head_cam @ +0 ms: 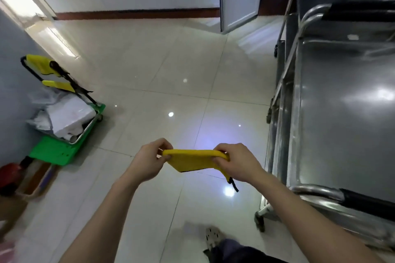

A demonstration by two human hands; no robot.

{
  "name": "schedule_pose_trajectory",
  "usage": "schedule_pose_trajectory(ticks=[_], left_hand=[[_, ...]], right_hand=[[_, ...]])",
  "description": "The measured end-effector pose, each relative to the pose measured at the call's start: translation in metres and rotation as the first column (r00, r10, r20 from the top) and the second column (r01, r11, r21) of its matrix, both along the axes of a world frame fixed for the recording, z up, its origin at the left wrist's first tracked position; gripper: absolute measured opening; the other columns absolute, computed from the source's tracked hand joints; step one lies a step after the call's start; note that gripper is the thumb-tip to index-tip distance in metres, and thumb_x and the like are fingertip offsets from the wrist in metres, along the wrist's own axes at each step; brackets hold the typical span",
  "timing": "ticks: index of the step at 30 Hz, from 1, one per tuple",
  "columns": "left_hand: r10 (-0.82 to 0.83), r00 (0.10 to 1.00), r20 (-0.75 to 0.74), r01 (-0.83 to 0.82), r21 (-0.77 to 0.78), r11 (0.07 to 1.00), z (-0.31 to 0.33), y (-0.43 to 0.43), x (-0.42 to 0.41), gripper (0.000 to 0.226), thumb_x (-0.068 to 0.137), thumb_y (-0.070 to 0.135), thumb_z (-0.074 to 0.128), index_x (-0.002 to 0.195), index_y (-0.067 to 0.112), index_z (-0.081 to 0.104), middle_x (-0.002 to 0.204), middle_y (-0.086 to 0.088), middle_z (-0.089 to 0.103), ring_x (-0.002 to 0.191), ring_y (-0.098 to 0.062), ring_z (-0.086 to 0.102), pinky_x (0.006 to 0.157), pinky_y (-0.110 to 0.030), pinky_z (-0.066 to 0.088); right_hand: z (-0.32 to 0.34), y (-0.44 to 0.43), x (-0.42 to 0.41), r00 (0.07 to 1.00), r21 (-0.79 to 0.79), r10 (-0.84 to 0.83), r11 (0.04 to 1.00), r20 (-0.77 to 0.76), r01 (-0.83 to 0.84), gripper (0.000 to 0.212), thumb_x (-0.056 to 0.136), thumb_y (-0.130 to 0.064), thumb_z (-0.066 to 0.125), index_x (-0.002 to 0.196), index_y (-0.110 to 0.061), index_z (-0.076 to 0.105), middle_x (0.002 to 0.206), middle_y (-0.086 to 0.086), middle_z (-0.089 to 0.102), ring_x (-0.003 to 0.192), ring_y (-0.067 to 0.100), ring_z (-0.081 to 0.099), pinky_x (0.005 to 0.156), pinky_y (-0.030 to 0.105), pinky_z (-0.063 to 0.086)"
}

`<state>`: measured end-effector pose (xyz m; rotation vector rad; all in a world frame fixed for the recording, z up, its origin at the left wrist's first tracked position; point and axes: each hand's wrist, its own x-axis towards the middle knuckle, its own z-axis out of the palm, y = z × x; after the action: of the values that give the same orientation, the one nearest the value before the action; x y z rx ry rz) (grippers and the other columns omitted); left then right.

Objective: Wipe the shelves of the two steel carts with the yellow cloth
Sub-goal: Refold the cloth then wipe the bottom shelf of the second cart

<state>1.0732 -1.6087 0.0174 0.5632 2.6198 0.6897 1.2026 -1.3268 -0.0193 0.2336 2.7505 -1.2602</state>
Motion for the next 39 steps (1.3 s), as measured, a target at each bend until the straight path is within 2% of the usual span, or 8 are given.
schedule_pose_trajectory(ticks=[7,11,14,17,21,28,34,39], left_hand=[[-0.128,0.99,0.059,0.124,0.058,0.991,-0.019,0.061,-0.15,0.013,0.1,0.019,0.073,0.095,0.031,0.071,0.093,0.011,0.076,0.081,-0.002,0.071,0.068,-0.012,0.048],[-0.272,0.954,0.128,0.269,0.038,0.962,-0.037,0.121,-0.232,0.028,0.106,0.035,0.066,0.083,0.021,0.071,0.083,0.004,0.077,0.08,-0.019,0.072,0.078,-0.037,0.056],[-0.403,0.903,0.148,0.403,0.027,0.915,-0.045,0.168,-0.294,0.039,0.107,0.044,0.064,0.077,0.019,0.071,0.072,0.012,0.072,0.074,-0.013,0.067,0.073,-0.031,0.051],[-0.537,0.823,0.187,0.545,0.007,0.838,-0.047,0.219,-0.352,0.047,0.108,0.05,0.057,0.073,0.023,0.071,0.067,0.024,0.068,0.067,-0.008,0.063,0.069,-0.029,0.048],[-0.669,0.716,0.199,0.687,-0.029,0.726,-0.049,0.297,-0.415,0.039,0.11,0.041,0.056,0.077,0.024,0.07,0.077,0.013,0.075,0.077,-0.022,0.07,0.08,-0.036,0.057],[-0.827,0.51,0.237,0.855,-0.033,0.517,-0.067,0.441,-0.465,0.024,0.107,0.024,0.058,0.086,0.026,0.071,0.081,0.012,0.077,0.076,-0.015,0.068,0.081,-0.032,0.055],[-0.872,0.38,0.307,0.917,-0.002,0.399,-0.111,0.537,-0.493,0.01,0.096,0.015,0.075,0.092,0.021,0.069,0.087,0.007,0.072,0.083,-0.021,0.066,0.081,-0.033,0.053],[-0.918,0.156,0.364,0.987,-0.032,0.155,-0.153,0.602,-0.508,0.053,0.081,0.03,0.092,0.126,0.026,0.064,0.119,0.009,0.067,0.111,-0.012,0.063,0.091,-0.03,0.051]], right_hand=[[-0.009,0.042,-0.081,0.976,0.188,-0.192,0.967,0.103,0.171,0.015,0.098,-0.04,0.063,0.094,-0.027,0.071,0.079,-0.009,0.072,0.076,0.015,0.064,0.069,0.038,0.05],[-0.032,0.073,-0.115,0.926,0.364,-0.336,0.895,0.174,0.256,0.019,0.103,-0.041,0.059,0.092,-0.027,0.064,0.08,-0.006,0.067,0.078,0.022,0.062,0.062,0.036,0.037],[-0.04,0.091,-0.141,0.844,0.388,-0.491,0.836,0.216,0.388,0.011,0.102,-0.038,0.061,0.094,-0.031,0.064,0.09,-0.004,0.075,0.083,0.023,0.065,0.064,0.035,0.04],[-0.037,0.104,-0.163,0.714,0.367,-0.645,0.756,0.272,0.542,0.018,0.102,-0.04,0.061,0.097,-0.025,0.069,0.09,-0.001,0.075,0.088,0.025,0.066,0.075,0.041,0.053],[-0.038,0.117,-0.197,0.609,0.348,-0.748,0.663,0.265,0.663,0.022,0.103,-0.044,0.06,0.095,-0.026,0.071,0.086,-0.004,0.074,0.084,0.023,0.067,0.077,0.044,0.055],[-0.054,0.155,-0.264,0.423,0.215,-0.868,0.479,0.26,0.851,0.017,0.097,-0.05,0.061,0.104,-0.036,0.07,0.084,-0.012,0.073,0.079,0.009,0.066,0.074,0.038,0.057],[-0.086,0.21,-0.324,0.308,0.2,-0.919,0.359,0.246,0.912,0.021,0.1,-0.044,0.065,0.109,-0.028,0.074,0.086,-0.006,0.076,0.078,0.017,0.069,0.073,0.039,0.057],[-0.097,0.249,-0.372,0.176,0.162,-0.946,0.226,0.272,0.961,0.028,0.097,-0.052,0.061,0.104,-0.027,0.072,0.077,-0.006,0.073,0.072,0.017,0.067,0.068,0.038,0.055]])
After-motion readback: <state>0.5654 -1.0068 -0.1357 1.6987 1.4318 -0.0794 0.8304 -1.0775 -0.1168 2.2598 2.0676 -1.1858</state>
